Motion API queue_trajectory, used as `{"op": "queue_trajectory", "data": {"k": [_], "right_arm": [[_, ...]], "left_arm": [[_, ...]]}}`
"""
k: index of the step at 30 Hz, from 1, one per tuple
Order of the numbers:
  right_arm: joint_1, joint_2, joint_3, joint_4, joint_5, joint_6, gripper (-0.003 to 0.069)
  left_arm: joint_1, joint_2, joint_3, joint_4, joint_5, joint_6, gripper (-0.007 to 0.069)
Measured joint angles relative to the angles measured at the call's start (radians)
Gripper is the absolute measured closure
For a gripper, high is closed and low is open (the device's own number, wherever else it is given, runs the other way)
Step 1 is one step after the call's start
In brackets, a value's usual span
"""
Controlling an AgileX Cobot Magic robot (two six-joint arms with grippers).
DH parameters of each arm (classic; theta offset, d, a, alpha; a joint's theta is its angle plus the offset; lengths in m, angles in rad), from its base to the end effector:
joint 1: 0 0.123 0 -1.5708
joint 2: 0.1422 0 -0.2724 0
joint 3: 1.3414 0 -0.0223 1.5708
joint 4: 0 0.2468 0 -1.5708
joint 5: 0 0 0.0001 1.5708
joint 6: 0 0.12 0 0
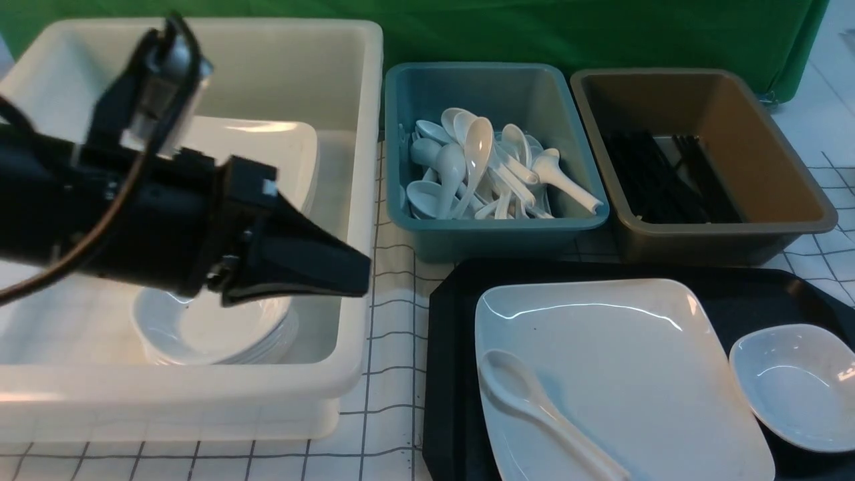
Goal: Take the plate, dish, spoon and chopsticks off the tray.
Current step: Use the left arm to grab a soup spoon from the plate
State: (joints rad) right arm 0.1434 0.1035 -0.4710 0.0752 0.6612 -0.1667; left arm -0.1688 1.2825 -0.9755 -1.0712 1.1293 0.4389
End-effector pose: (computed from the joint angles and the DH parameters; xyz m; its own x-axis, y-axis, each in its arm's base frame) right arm 0.0636 0.0148 0.2932 -0.1804 -0.1341 -0.9744 -0.2080 0.9735 -0.0955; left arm 0.2252 -0.1350 0.2985 -0.9302 0.0206 -0.3664 0.3172 0.5475 -0.7743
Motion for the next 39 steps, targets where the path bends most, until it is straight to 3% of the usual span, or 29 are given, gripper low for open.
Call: {"op": "queue_trajectory", "data": {"k": [2, 6, 8, 10, 12, 13, 17, 20, 21, 24, 28, 33, 39], "right_arm": [[0.000, 0.000, 0.000, 0.000, 0.000, 0.000, 0.0522], [0.000, 0.000, 0.028, 0.000, -0.013, 0.004, 0.0515], [0.000, 0.000, 0.037, 0.000, -0.020, 0.004, 0.0513], [0.000, 0.001, 0.060, 0.000, -0.044, 0.004, 0.0509], [0.000, 0.001, 0.068, 0.000, -0.055, 0.004, 0.0508], [0.000, 0.001, 0.072, 0.000, -0.067, 0.004, 0.0507], [0.000, 0.001, 0.074, 0.000, -0.072, 0.004, 0.0503], [0.000, 0.001, 0.078, 0.000, -0.074, 0.004, 0.0496], [0.000, 0.001, 0.079, 0.000, -0.074, 0.004, 0.0496], [0.000, 0.001, 0.079, 0.000, -0.077, 0.004, 0.0491], [0.000, 0.001, 0.079, 0.000, -0.077, 0.004, 0.0491], [0.000, 0.001, 0.079, 0.000, -0.077, 0.004, 0.0485], [0.000, 0.001, 0.079, 0.000, -0.077, 0.004, 0.0477]], "left_arm": [[-0.057, 0.060, -0.026, 0.031, -0.001, -0.004, 0.0613], [-0.280, 0.209, -0.189, 0.312, 0.004, -0.186, 0.0584], [-0.335, 0.251, -0.246, 0.385, 0.009, -0.237, 0.0570], [-0.432, 0.342, -0.367, 0.539, 0.028, -0.333, 0.0527], [-0.473, 0.382, -0.418, 0.588, 0.039, -0.353, 0.0501], [-0.529, 0.440, -0.484, 0.639, 0.055, -0.362, 0.0454], [-0.612, 0.521, -0.554, 0.685, 0.061, -0.271, 0.0364], [-0.697, 0.606, -0.583, 0.721, 0.041, -0.083, 0.0249], [-0.701, 0.609, -0.583, 0.725, 0.041, -0.070, 0.0249], [-0.763, 0.649, -0.583, 0.829, -0.034, 0.111, 0.0190], [-0.806, 0.668, -0.583, 0.981, -0.184, 0.278, 0.0180], [-0.822, 0.694, -0.584, 1.043, -0.230, 0.485, 0.0215], [-0.822, 0.751, -0.584, 1.058, -0.268, 0.557, 0.0253]]}}
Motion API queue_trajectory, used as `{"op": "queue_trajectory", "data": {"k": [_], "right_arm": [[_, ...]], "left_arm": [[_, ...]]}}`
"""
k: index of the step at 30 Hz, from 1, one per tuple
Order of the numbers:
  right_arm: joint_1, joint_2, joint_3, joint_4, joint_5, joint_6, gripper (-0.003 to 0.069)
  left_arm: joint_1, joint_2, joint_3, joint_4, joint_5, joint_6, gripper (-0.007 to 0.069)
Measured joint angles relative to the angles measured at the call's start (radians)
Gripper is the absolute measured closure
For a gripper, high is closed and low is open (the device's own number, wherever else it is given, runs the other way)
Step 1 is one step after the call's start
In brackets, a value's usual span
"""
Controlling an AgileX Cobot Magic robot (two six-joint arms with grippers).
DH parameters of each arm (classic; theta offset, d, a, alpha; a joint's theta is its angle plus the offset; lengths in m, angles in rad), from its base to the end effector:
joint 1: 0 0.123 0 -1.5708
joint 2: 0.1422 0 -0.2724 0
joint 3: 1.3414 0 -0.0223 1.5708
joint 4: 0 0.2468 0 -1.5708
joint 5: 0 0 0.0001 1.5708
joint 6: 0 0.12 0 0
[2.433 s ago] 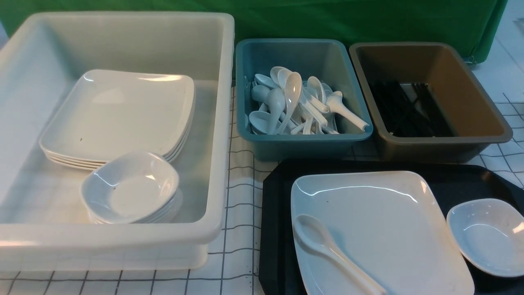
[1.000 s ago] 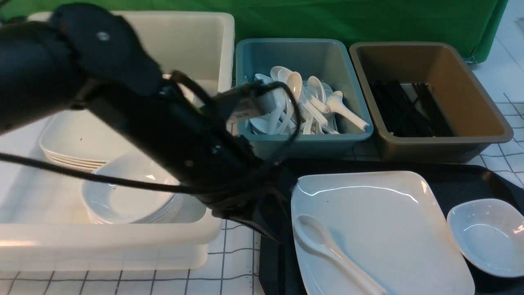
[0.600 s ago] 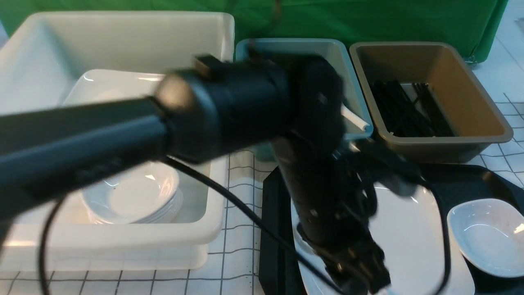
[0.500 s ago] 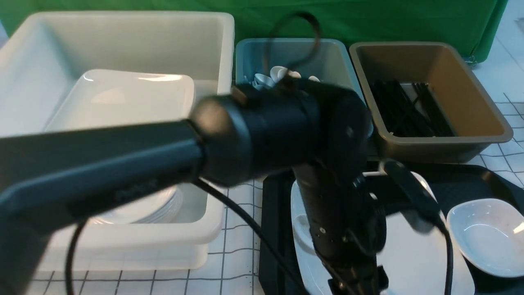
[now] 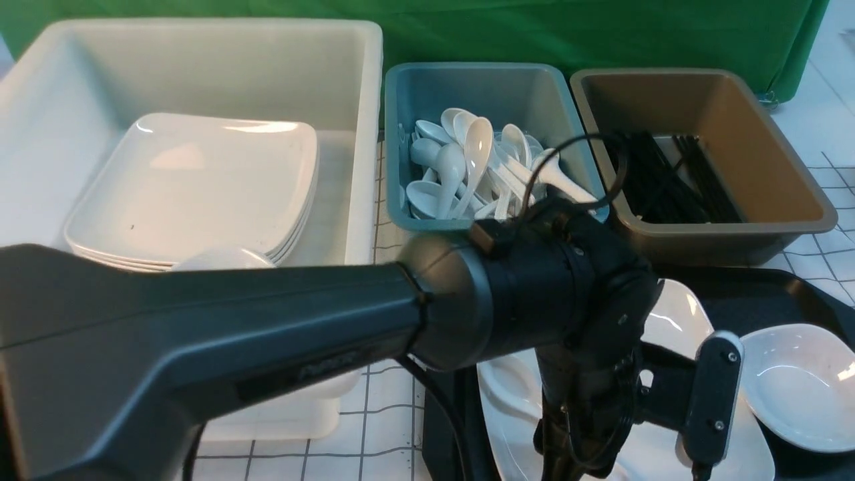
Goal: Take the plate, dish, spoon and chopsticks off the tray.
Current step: Use the left arm to grab a soup spoon from the plate, then use the left arm to put the soup spoon into the small storage box in the middle
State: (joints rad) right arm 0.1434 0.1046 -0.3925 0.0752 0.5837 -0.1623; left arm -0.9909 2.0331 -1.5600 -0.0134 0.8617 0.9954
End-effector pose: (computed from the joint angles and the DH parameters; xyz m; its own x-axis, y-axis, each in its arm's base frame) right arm 0.0732 0.0156 0.2759 -0.1845 -0.1269 -0.9746 -0.2022 0.9753 -0.0887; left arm 0.2345 -0.3603 0.1611 0.4127 0.8922 -0.1832 0.8957 -0.3610 0.2597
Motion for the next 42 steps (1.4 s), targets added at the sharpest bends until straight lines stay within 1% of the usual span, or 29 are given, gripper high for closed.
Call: {"op": "queue_trajectory", "data": {"k": [9, 11, 14, 15, 16, 17, 18, 19, 20, 21, 23, 25, 26, 27, 29, 30, 31, 34, 35, 37, 40, 42], "right_arm": [[0.000, 0.000, 0.000, 0.000, 0.000, 0.000, 0.0463], [0.000, 0.000, 0.000, 0.000, 0.000, 0.000, 0.0462], [0.000, 0.000, 0.000, 0.001, 0.000, 0.000, 0.0460], [0.000, 0.000, 0.000, 0.001, 0.000, 0.000, 0.0460], [0.000, 0.000, 0.000, 0.001, 0.000, 0.000, 0.0460], [0.000, 0.000, 0.000, 0.001, 0.000, 0.000, 0.0460], [0.000, 0.000, 0.000, 0.001, 0.000, 0.000, 0.0460], [0.000, 0.000, 0.000, 0.001, 0.000, 0.000, 0.0460], [0.000, 0.000, 0.000, 0.001, 0.000, 0.000, 0.0460], [0.000, 0.000, 0.000, 0.001, 0.000, 0.000, 0.0459], [0.000, 0.000, 0.000, 0.001, 0.000, 0.000, 0.0459], [0.000, 0.000, 0.000, 0.001, 0.000, 0.000, 0.0454], [0.000, 0.000, 0.000, 0.001, 0.000, 0.000, 0.0454], [0.000, 0.000, 0.000, 0.001, 0.000, 0.000, 0.0453], [0.000, 0.000, 0.000, 0.001, 0.000, 0.000, 0.0452], [0.000, 0.000, 0.000, 0.001, 0.000, 0.000, 0.0450], [0.000, 0.000, 0.000, 0.001, 0.000, 0.000, 0.0449], [0.000, 0.000, 0.000, 0.001, 0.000, 0.000, 0.0445], [0.000, 0.000, 0.000, 0.001, 0.000, 0.000, 0.0443], [0.000, 0.000, 0.000, 0.001, 0.000, 0.000, 0.0440], [0.000, 0.000, 0.000, 0.001, 0.000, 0.000, 0.0440], [0.000, 0.000, 0.000, 0.001, 0.000, 0.000, 0.0439]], "left_arm": [[0.000, 0.085, -0.005, 0.027, -0.053, 0.008, 0.0261], [0.000, 0.089, -0.009, 0.029, -0.053, 0.007, 0.0278], [0.000, 0.089, -0.009, 0.035, -0.044, -0.010, 0.0356], [0.000, 0.089, -0.009, 0.044, -0.044, -0.030, 0.0405], [0.000, 0.089, -0.009, 0.047, -0.044, -0.034, 0.0422], [0.000, 0.086, -0.009, 0.076, -0.044, -0.074, 0.0488], [0.000, 0.086, -0.009, 0.080, -0.044, -0.080, 0.0498], [0.000, 0.076, -0.009, 0.116, -0.038, -0.125, 0.0545], [0.000, 0.075, -0.009, 0.126, -0.037, -0.136, 0.0545], [0.000, 0.053, -0.009, 0.176, -0.033, -0.180, 0.0543], [0.001, 0.037, -0.010, 0.202, -0.032, -0.206, 0.0543], [0.015, -0.005, -0.037, 0.246, -0.043, -0.278, 0.0543], [0.017, -0.011, -0.040, 0.250, -0.046, -0.290, 0.0543], [0.043, -0.031, -0.070, 0.251, -0.081, -0.342, 0.0543], [0.082, -0.048, -0.105, 0.241, -0.131, -0.399, 0.0543], [0.134, -0.059, -0.146, 0.209, -0.185, -0.458, 0.0543], [0.142, -0.060, -0.151, 0.195, -0.192, -0.465, 0.0543], [0.240, -0.061, -0.206, 0.078, -0.286, -0.524, 0.0543], [0.309, -0.059, -0.220, -0.029, -0.345, -0.542, 0.0543], [0.398, -0.057, -0.226, -0.192, -0.442, -0.557, 0.0543], [0.483, -0.055, -0.228, -0.369, -0.554, -0.561, 0.0543], [0.518, -0.055, -0.228, -0.428, -0.624, -0.561, 0.0543]]}}
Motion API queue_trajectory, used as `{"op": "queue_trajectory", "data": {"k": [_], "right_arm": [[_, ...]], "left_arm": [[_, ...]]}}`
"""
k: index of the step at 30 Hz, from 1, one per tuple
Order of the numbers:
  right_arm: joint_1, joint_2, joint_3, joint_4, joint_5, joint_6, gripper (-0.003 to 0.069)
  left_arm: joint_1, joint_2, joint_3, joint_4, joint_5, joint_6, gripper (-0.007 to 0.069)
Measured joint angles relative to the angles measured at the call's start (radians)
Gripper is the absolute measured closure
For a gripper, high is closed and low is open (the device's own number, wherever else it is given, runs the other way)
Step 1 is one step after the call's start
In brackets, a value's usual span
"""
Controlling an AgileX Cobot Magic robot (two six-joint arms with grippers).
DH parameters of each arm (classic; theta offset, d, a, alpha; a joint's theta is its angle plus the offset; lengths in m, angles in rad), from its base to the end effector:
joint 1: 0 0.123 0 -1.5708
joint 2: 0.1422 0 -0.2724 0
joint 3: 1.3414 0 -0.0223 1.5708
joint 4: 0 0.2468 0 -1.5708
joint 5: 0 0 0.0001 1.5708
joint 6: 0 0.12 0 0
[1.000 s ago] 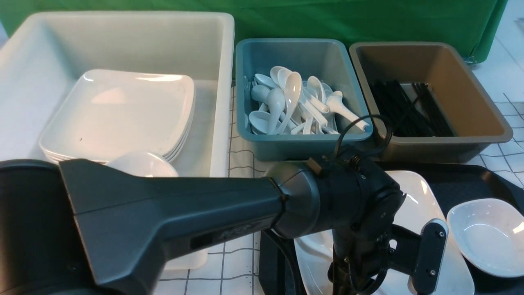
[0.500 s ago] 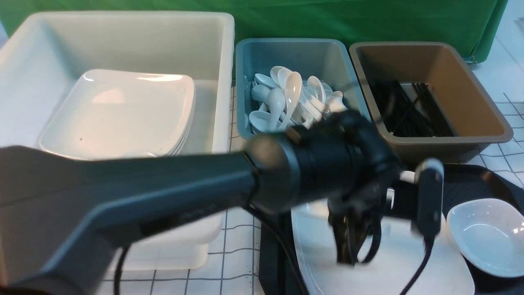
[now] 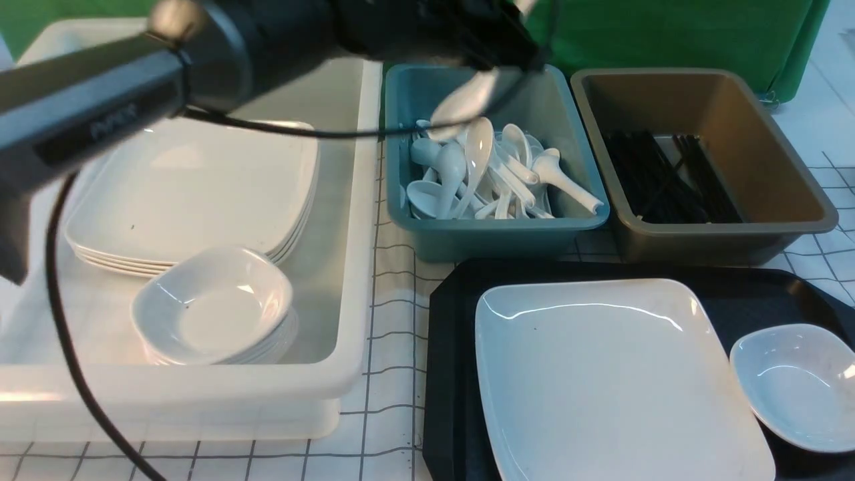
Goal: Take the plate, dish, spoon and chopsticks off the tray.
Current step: Use the left arm to put the soup spoon into the small storage box in the middle
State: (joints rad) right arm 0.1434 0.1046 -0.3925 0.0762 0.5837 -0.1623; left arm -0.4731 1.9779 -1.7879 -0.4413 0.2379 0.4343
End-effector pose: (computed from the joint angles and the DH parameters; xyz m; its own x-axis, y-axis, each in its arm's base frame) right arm 0.0731 0.0157 0.2759 -0.1846 -0.1261 -0.9747 -0.2026 0.9753 -0.0878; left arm 0.4425 -0.2401 0.3147 -0.2768 0.1461 -0.9498 0.5395 0.8415 -0.0278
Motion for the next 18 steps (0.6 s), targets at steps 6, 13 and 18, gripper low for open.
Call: {"op": "queue_trajectory", "data": {"k": [6, 13, 18], "right_arm": [[0.000, 0.000, 0.000, 0.000, 0.000, 0.000, 0.0438], [0.000, 0.000, 0.000, 0.000, 0.000, 0.000, 0.0433], [0.000, 0.000, 0.000, 0.000, 0.000, 0.000, 0.0429]], "left_arm": [[0.030, 0.009, 0.000, 0.014, -0.139, 0.000, 0.0522], [0.030, 0.087, -0.001, 0.019, -0.293, -0.008, 0.0310], [0.030, 0.111, -0.001, 0.017, -0.216, -0.097, 0.0174]]}}
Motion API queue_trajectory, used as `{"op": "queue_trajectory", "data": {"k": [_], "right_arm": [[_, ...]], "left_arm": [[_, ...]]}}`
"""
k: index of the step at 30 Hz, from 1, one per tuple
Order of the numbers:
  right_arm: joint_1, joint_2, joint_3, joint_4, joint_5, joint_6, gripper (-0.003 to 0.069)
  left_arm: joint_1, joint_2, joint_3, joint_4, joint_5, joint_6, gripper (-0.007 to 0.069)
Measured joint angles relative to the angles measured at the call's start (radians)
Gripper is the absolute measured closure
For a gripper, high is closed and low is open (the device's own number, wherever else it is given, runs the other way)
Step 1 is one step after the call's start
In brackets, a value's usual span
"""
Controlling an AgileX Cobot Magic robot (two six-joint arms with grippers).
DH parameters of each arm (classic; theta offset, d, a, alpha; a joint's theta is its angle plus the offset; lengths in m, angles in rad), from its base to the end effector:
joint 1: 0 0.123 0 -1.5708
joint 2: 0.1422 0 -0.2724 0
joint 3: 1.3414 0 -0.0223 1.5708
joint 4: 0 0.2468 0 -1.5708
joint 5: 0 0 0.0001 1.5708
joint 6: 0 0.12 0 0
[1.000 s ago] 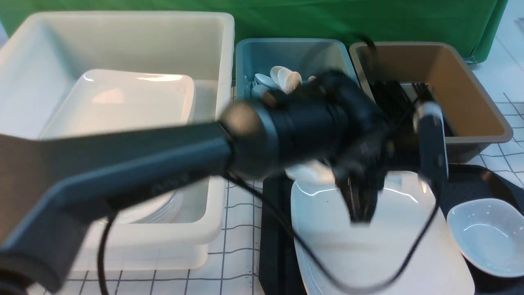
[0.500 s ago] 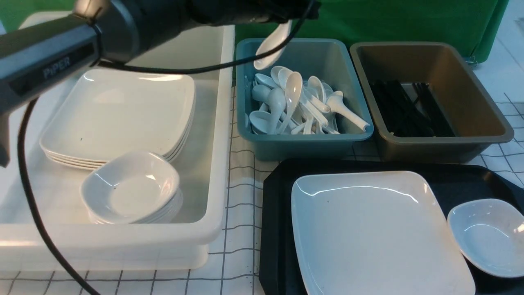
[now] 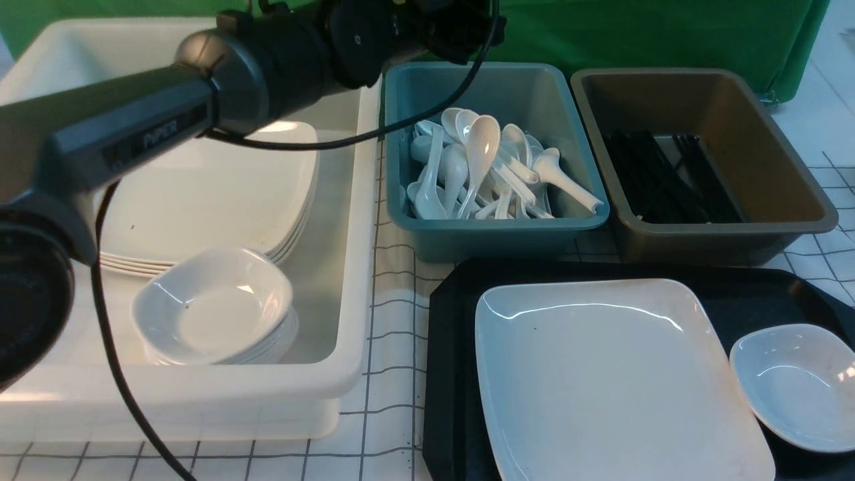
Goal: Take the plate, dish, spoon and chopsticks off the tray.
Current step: Use the left arm to put the soup spoon into the small storage box in the middle, then use the left arm to grab a plate from the dinner plate
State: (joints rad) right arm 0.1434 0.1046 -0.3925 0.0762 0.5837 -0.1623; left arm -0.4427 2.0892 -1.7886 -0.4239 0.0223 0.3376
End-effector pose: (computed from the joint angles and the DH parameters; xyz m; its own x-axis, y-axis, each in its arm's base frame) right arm 0.0731 0.0157 0.2759 -0.1846 -0.1261 -0.9747 -0.2026 0.9753 -0.0878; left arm 0.4782 -0.2280 0.2797 -0.2461 0.0214 -0.9690 0.4168 0.9049 -0.0859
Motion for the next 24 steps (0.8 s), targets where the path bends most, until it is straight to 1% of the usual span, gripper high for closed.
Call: {"op": "queue_trajectory", "data": {"k": [1, 2, 3, 5, 7, 10, 12, 13, 15, 16, 22, 24], "right_arm": [[0.000, 0.000, 0.000, 0.000, 0.000, 0.000, 0.0428], [0.000, 0.000, 0.000, -0.001, 0.000, 0.000, 0.0428], [0.000, 0.000, 0.000, -0.001, 0.000, 0.000, 0.0428], [0.000, 0.000, 0.000, 0.000, 0.000, 0.000, 0.0428], [0.000, 0.000, 0.000, 0.000, 0.000, 0.000, 0.0427], [0.000, 0.000, 0.000, 0.000, 0.000, 0.000, 0.0424], [0.000, 0.000, 0.000, 0.000, 0.000, 0.000, 0.0422], [0.000, 0.000, 0.000, 0.000, 0.000, 0.000, 0.0421], [0.000, 0.000, 0.000, 0.000, 0.000, 0.000, 0.0421], [0.000, 0.000, 0.000, 0.000, 0.000, 0.000, 0.0421], [0.000, 0.000, 0.000, 0.000, 0.000, 0.000, 0.0421], [0.000, 0.000, 0.000, 0.000, 0.000, 0.000, 0.0421]], "left_arm": [[0.000, 0.000, 0.000, -0.002, 0.059, -0.057, 0.0153], [0.000, -0.008, 0.000, -0.002, 0.106, -0.097, 0.0158], [0.000, -0.015, 0.000, -0.002, 0.144, -0.118, 0.0169], [0.000, -0.042, 0.000, 0.015, 0.235, -0.145, 0.0221], [0.000, -0.087, 0.000, 0.064, 0.338, -0.160, 0.0312], [0.000, -0.175, 0.000, 0.121, 0.482, -0.168, 0.0484], [0.000, -0.233, 0.000, 0.137, 0.584, -0.171, 0.0571], [0.000, -0.265, 0.000, 0.143, 0.633, -0.171, 0.0597], [0.000, -0.320, 0.000, 0.152, 0.719, -0.171, 0.0620], [0.000, -0.326, 0.000, 0.152, 0.729, -0.171, 0.0622], [0.000, -0.448, -0.001, 0.173, 1.093, -0.158, 0.0629], [0.000, -0.477, 0.021, 0.174, 1.161, -0.158, 0.0629]]}}
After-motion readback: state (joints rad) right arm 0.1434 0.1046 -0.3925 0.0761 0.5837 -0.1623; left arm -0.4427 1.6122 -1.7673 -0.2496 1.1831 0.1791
